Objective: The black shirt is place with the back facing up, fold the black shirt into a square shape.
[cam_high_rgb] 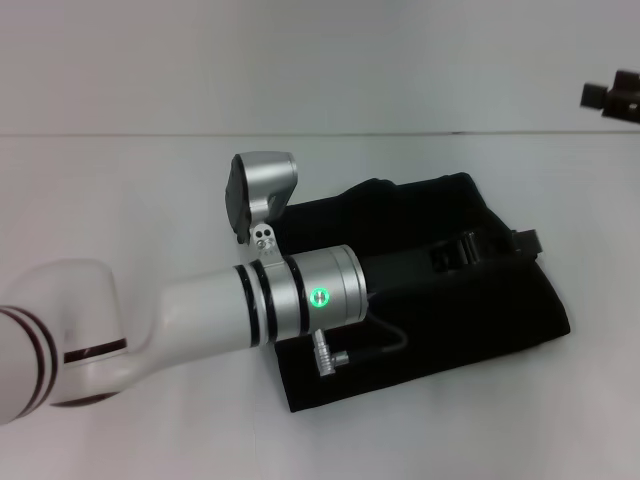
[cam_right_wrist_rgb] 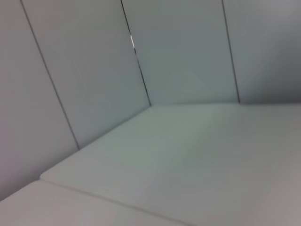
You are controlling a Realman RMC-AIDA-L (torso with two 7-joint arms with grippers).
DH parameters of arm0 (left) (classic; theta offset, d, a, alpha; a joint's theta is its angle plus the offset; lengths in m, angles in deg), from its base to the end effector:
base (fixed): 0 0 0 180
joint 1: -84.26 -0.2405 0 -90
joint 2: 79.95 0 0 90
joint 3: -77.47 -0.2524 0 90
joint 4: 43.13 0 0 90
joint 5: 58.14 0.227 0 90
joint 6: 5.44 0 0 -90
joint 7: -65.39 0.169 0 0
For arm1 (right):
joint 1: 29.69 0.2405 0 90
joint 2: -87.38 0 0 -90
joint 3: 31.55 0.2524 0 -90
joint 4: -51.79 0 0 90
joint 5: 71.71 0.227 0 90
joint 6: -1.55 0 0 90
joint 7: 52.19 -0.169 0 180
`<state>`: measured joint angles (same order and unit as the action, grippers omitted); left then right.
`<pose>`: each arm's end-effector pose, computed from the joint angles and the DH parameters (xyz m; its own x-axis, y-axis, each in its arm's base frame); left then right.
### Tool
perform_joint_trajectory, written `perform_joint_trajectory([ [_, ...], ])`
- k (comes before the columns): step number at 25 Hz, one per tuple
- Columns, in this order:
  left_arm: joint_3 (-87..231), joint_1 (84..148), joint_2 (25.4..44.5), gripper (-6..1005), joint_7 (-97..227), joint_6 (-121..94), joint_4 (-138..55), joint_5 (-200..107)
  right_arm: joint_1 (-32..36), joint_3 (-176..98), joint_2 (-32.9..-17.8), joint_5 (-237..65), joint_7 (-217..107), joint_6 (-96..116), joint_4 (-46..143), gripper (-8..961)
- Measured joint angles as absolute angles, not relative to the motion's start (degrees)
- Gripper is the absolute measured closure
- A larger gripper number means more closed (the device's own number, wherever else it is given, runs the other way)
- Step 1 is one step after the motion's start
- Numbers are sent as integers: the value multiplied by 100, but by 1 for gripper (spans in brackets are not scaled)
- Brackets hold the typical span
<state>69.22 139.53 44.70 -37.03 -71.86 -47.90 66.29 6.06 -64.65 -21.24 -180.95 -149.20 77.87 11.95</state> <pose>-0.1200 0.3668 -0.1719 0.1192 0.8742 0.4708 0.7950 -0.3681 0.4821 0.2674 0.4397 0.1060 0.6674 -0.3692 -0.6467 -0.6933 -0.6250 -0.3587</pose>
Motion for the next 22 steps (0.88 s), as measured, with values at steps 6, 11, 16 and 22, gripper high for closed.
perform_joint_trajectory([
  [6, 6422, 13901, 4435, 602, -3625, -8461, -4401, 6673, 850, -6730, -2090, -18896, -16233, 7890, 1172, 207],
  [11, 5844, 13621, 4418, 491, -3261, -9249, -3467, 6676, 1225, -7037, -2068, -19830, -17574, 7928, 1275, 207],
  [16, 5153, 13105, 4391, 365, -2759, -9558, -2290, 6659, 1562, -7323, -2116, -20442, -18237, 7864, 1673, 208],
  [22, 4469, 12649, 4393, 153, -2059, -9599, -1586, 6653, 1900, -7386, -2243, -20970, -18596, 7582, 2233, 207],
])
